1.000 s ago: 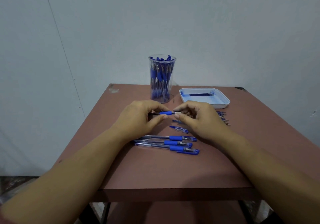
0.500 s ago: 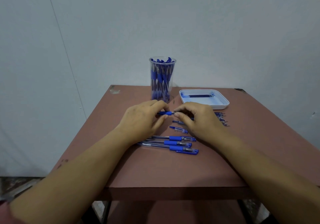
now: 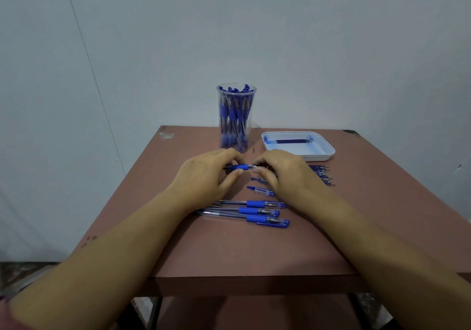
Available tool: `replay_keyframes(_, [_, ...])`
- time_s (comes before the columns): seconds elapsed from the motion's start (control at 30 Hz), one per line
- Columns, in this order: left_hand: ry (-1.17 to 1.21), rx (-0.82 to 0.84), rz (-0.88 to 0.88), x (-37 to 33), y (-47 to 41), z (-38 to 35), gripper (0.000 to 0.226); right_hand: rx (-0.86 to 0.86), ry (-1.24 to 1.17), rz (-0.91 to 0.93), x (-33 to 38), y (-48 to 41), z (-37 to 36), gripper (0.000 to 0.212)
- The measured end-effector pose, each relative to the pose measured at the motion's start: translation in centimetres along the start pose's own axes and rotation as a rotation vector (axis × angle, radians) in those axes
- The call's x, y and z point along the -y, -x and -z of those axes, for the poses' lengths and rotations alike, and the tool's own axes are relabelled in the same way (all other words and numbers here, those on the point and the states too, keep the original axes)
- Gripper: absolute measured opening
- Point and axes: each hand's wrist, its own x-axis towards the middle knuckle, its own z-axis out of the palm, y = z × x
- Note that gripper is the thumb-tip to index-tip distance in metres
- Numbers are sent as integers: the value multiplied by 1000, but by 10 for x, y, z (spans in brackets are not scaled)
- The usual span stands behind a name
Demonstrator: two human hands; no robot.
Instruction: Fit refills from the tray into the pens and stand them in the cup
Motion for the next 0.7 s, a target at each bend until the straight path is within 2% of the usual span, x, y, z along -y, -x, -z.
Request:
replay_keyframes(0.13, [63,29,59,1,-2,1,16,-45,-46,-29,2,1,3,9])
replay_keyframes(0.27, [86,59,105,8,-2,4,12,-79,-157,-147,-5,1,12,6])
replay_keyframes(0.37, [86,64,124,15,-2,3,11,105,-127,-207,-14,2,18,12])
replay_keyframes(0.47, [87,69,133,19,-2,2,11,280,-48,-147,-16,2,15,16])
replay_keyframes(0.6, [94,77,128,19,-3,0,12,373,36,-22,-12,-1,7,22])
replay_keyframes(0.7, [105,84,128,19,-3,0,12,360,-14,-41,-11,-2,7,21])
